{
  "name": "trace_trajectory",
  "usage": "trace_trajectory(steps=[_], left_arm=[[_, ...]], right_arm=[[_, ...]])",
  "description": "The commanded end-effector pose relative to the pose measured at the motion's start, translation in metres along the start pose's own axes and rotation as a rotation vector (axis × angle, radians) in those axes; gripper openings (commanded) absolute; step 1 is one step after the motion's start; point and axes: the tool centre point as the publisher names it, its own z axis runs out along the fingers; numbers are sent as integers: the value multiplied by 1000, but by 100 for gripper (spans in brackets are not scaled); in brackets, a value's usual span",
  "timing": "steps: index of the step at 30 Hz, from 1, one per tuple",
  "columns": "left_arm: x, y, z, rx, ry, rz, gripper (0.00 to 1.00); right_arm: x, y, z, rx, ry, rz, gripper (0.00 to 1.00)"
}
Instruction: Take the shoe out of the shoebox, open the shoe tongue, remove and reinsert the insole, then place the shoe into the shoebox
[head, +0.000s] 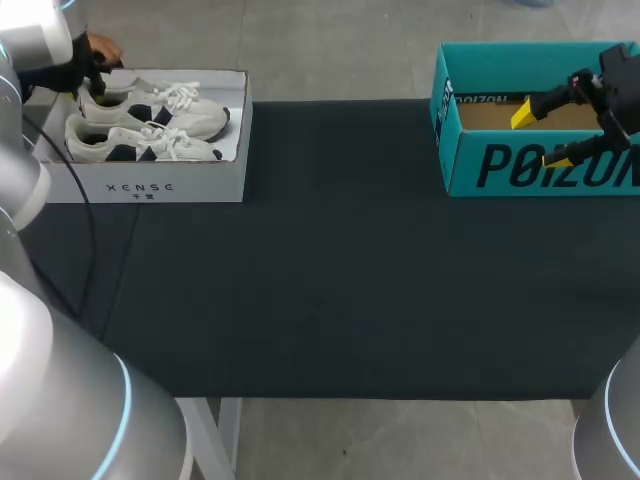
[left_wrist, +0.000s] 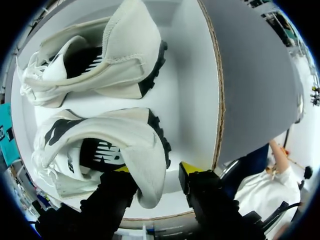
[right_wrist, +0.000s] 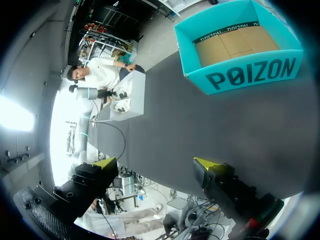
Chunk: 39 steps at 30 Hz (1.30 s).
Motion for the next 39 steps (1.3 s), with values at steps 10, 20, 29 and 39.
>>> trace_trajectory(steps=[10,20,29,39], left_arm=[[4,21,-29,330,-24,-32,100],[-3,3,-69,347,16,-43,100],[-9,-28,-116,434,0,-112,100],[-21,-64,-154,431,-10,-443,100]], right_arm=[[0,0,1,1,-4,2,100],[0,0,1,1,-4,2,100],[0,0,1,1,-4,2,100],[0,0,1,1,-4,2,100]])
